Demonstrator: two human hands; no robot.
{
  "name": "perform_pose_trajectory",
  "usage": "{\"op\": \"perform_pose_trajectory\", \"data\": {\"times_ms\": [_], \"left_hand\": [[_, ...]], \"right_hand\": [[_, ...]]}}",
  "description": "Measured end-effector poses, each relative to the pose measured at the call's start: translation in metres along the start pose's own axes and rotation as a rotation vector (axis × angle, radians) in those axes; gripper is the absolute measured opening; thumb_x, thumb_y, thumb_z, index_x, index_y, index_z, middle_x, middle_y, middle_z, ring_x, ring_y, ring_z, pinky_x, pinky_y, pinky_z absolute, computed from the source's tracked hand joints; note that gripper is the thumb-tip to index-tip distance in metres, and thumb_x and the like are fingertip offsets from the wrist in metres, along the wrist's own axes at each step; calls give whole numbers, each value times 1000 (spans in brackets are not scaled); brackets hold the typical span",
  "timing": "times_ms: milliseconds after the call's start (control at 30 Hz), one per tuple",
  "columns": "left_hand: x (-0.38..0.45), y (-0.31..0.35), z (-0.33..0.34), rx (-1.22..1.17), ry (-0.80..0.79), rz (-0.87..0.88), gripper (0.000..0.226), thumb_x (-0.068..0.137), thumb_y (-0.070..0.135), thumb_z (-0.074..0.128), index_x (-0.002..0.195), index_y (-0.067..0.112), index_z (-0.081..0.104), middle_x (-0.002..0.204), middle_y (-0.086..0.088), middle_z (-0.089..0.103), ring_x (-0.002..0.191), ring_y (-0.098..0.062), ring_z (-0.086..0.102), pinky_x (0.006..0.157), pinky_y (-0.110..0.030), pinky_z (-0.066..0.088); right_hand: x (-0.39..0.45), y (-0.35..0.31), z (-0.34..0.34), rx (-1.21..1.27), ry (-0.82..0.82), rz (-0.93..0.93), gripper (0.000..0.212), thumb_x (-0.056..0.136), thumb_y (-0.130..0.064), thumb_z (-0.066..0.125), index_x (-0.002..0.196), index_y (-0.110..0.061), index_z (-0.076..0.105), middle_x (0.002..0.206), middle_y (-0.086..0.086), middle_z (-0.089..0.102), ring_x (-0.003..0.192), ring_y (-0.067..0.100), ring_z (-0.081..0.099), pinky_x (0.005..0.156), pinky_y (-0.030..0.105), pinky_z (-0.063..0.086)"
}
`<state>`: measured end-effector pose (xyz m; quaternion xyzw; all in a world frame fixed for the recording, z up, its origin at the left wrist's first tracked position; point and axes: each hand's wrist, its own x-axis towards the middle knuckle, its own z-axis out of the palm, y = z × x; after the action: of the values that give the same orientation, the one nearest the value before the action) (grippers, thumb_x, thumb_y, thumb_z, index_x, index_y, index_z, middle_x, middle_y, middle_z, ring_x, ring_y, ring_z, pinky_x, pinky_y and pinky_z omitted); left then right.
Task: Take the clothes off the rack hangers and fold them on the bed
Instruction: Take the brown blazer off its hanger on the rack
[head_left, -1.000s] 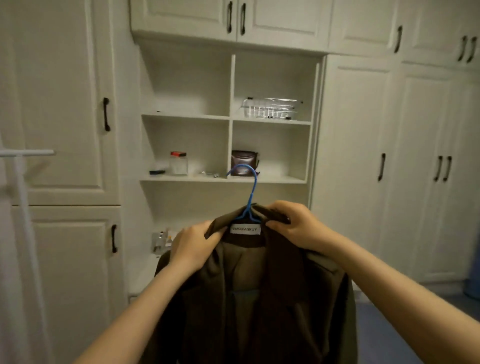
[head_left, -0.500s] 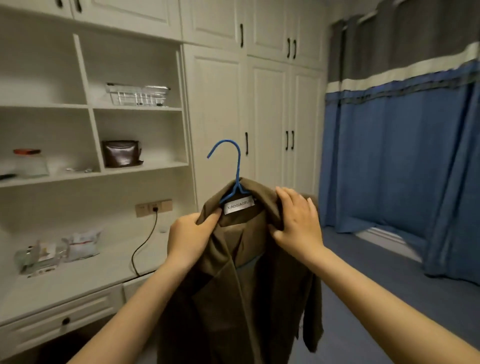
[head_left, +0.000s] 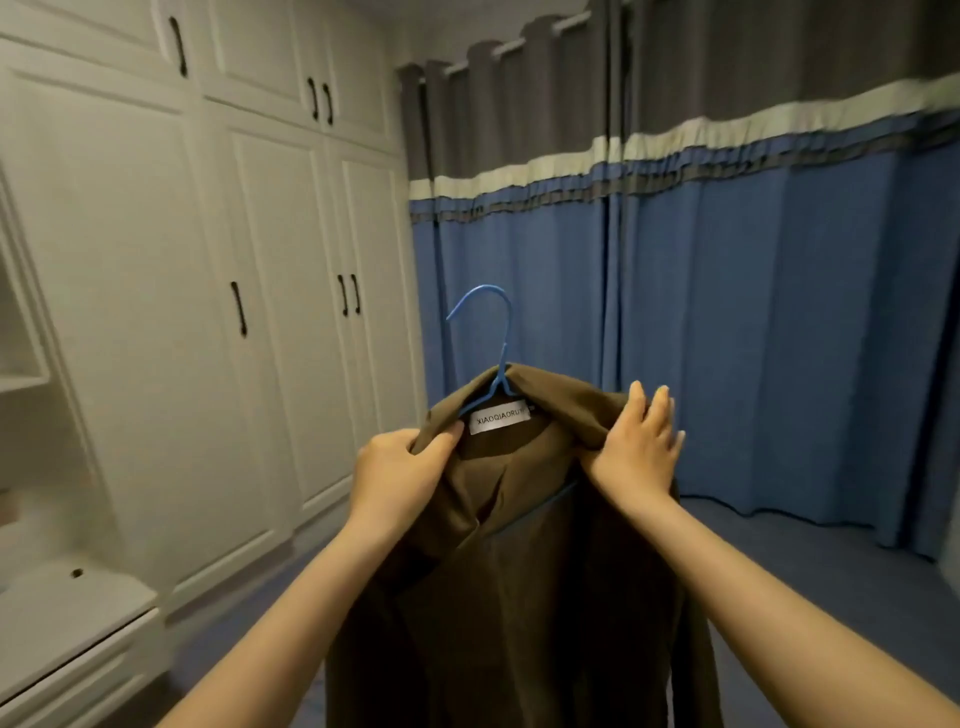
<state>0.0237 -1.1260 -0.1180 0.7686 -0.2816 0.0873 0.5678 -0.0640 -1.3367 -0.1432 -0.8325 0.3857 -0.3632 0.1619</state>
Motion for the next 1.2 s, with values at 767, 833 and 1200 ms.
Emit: {"op": "perform_pose_trajectory", "data": {"times_ms": [767,833,1200], "left_hand": [[186,-51,91,-165,-393,490,19,60,54,64,52,37,69,44,9,56,42,-1,46,43,-14,33],[198,-47,86,-62,-330,442,21,68,50,71,50,40,67,42,13,54,41,-1,46,43,-15,33],[221,-22,93,-345,-391,153,65,94,6,48,32,21,59,36,7,50,34,0,48,38,-10,38]], "right_hand": [[113,76,-58,137,-685,-272,24,71,-8,70,86,-27,65,87,-2,66,81,12,64,70,31,51],[117,70,-63,158,-775,-310,26,73,-10,69,94,-24,65,93,-3,67,89,13,65,76,32,53],[140,89,-48,541,-663,-306,43,72,-2,78,105,-27,67,104,-5,71,99,10,66,81,22,51]]}}
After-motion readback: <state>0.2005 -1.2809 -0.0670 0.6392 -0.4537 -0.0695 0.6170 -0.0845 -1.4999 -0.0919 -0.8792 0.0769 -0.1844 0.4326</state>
